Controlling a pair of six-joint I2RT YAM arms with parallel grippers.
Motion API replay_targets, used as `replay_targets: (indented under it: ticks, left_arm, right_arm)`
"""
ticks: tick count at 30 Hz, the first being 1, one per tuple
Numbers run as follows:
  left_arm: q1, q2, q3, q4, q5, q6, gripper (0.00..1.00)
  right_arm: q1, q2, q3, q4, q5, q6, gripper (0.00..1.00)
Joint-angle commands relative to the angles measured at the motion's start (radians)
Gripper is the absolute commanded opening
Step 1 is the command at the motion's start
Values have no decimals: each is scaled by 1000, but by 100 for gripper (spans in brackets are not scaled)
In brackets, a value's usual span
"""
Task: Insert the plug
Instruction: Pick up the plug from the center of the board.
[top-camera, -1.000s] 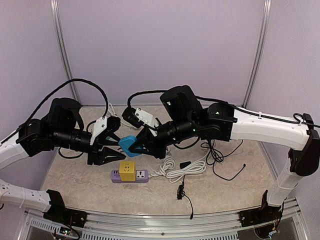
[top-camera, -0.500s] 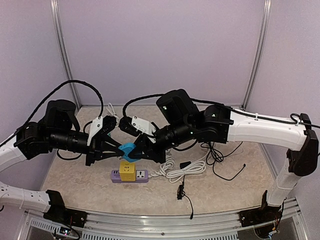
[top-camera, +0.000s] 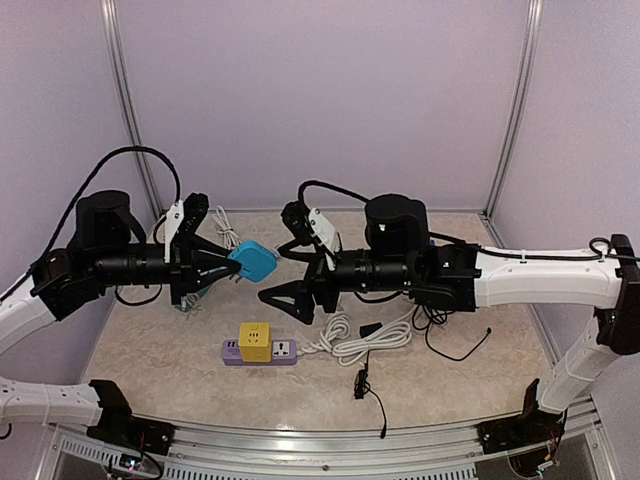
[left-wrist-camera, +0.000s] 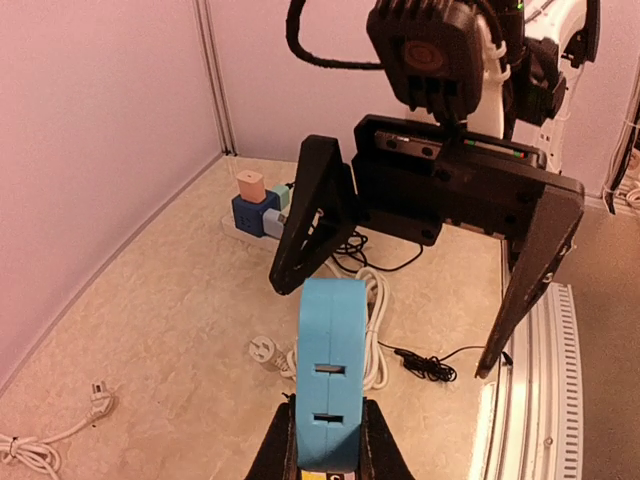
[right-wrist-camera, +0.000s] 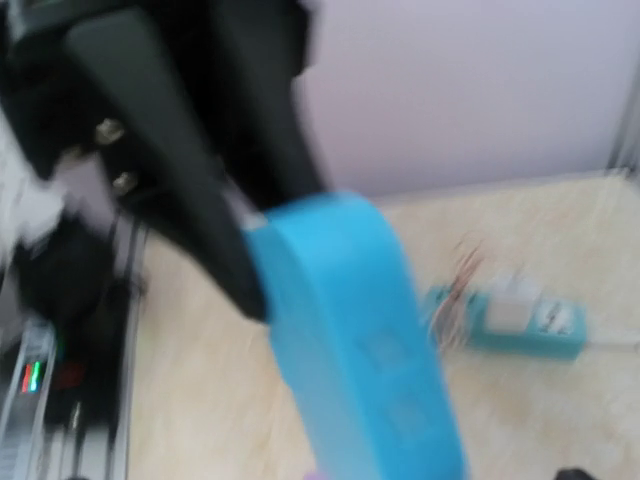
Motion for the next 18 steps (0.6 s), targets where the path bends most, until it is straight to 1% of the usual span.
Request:
replay_targets:
  ticks: [1,3,4,6,8,10,13,15,18]
  left_arm:
    - [23,-54,-56,223,77,-109,0]
    - [31,-73,-91,297,83,-184,0]
    - [35,-79,-109,338,93,-213,0]
    - [42,-102,-150,422,104,-273,0]
    - [47,-121,-193,471,101,-304,0]
    - [54,-138,-219,501,95,-318,0]
    - [61,-156,-242,543,99,-330,0]
    - [61,-161,-250,565,105,-339,0]
    - [62,-164,-253,578,107,-337,0]
  right_arm:
    - [-22,-16,-156,502,37,205,100]
    - [-21,2,-219,671,61,245,100]
    - [-19,10,-222,712,84,249,100]
    - [-14,31,-197,722,103,235,99]
    - [-13,54,-178,756,64,239,95]
    - [-13,74,-159,784,5,258,91]
    - [-13,113,-108,749,-53,286,84]
    - [-14,141,-69,717,-80,296,75]
    - [-21,164,-47,731,-114,319,62]
